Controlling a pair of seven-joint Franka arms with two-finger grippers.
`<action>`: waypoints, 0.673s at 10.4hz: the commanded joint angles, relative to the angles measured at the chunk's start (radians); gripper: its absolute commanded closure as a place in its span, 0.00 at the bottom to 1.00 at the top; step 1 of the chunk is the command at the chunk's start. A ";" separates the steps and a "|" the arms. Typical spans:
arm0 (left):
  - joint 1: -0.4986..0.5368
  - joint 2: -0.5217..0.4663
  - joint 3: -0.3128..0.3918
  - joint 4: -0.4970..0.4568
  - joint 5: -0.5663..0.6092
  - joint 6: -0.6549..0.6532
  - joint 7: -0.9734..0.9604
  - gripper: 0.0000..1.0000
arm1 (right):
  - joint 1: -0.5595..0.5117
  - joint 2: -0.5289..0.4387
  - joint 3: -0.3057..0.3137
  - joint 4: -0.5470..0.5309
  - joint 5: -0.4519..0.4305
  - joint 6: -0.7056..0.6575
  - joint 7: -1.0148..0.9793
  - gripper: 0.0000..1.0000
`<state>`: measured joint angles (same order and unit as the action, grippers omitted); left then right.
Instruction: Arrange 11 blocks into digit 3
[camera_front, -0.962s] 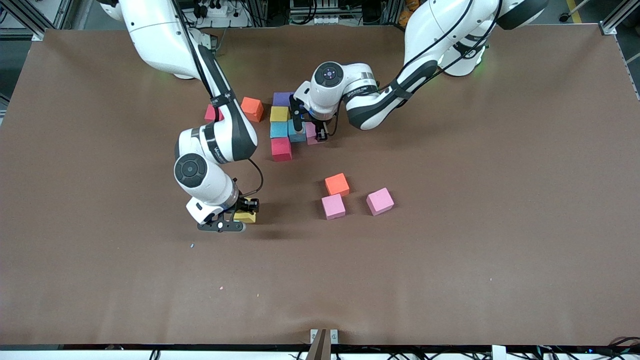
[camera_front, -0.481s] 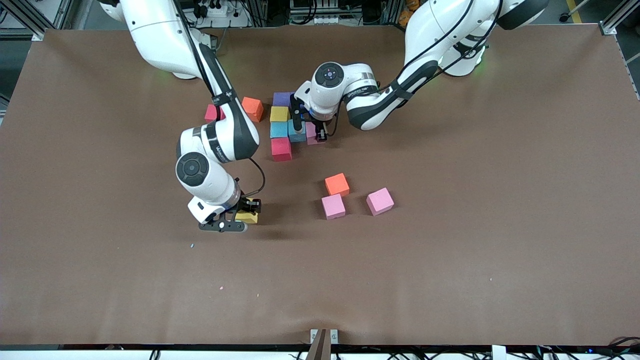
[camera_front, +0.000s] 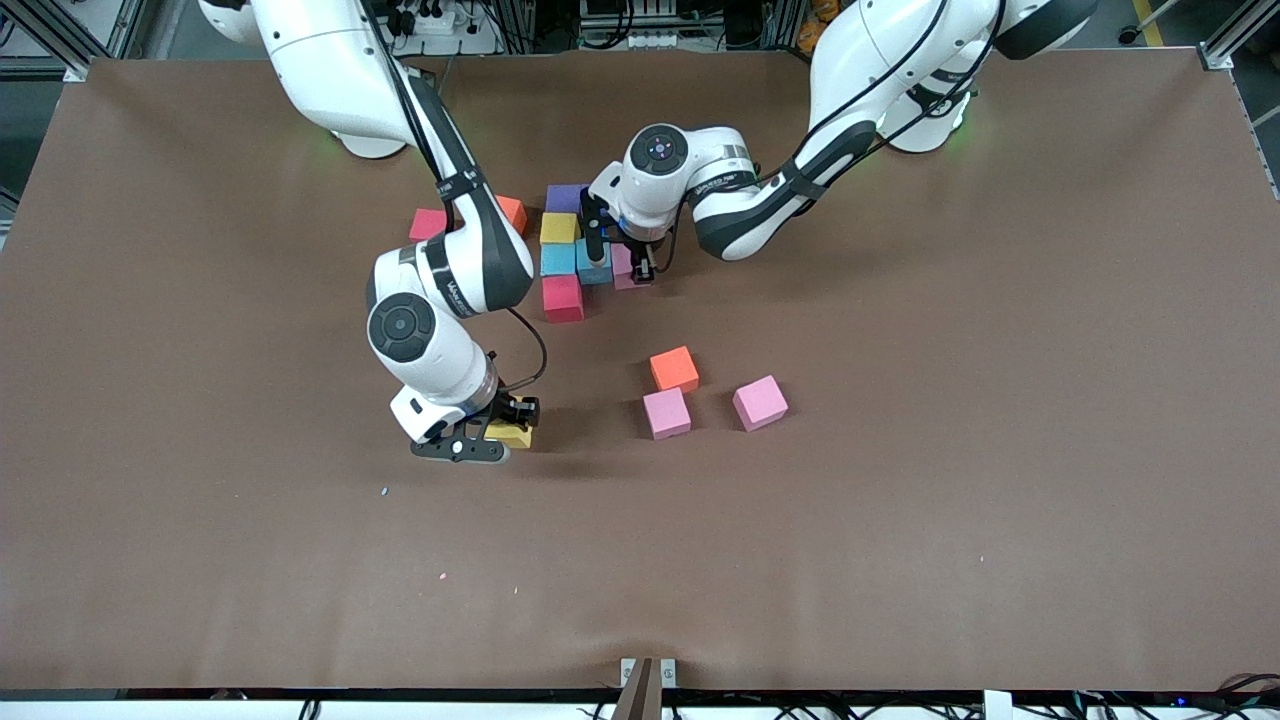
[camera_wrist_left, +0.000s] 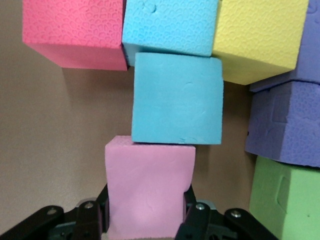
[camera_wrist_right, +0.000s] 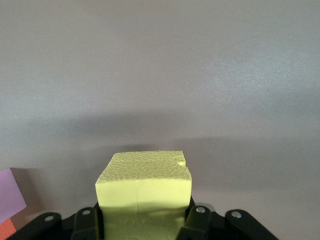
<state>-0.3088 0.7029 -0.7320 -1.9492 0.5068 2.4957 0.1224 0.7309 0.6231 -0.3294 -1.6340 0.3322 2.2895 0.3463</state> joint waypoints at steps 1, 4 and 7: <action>0.011 -0.006 0.008 -0.036 0.032 0.009 0.003 0.72 | 0.001 0.014 -0.002 0.023 -0.007 -0.012 0.025 0.74; 0.011 -0.008 0.003 -0.040 0.032 0.008 0.000 0.72 | 0.001 0.014 -0.002 0.022 -0.007 -0.012 0.026 0.74; 0.013 -0.016 -0.006 -0.040 0.022 0.003 -0.001 0.72 | 0.001 0.015 -0.002 0.020 -0.009 -0.012 0.026 0.74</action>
<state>-0.3085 0.7009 -0.7336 -1.9522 0.5081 2.4958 0.1224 0.7309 0.6290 -0.3296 -1.6332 0.3322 2.2895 0.3482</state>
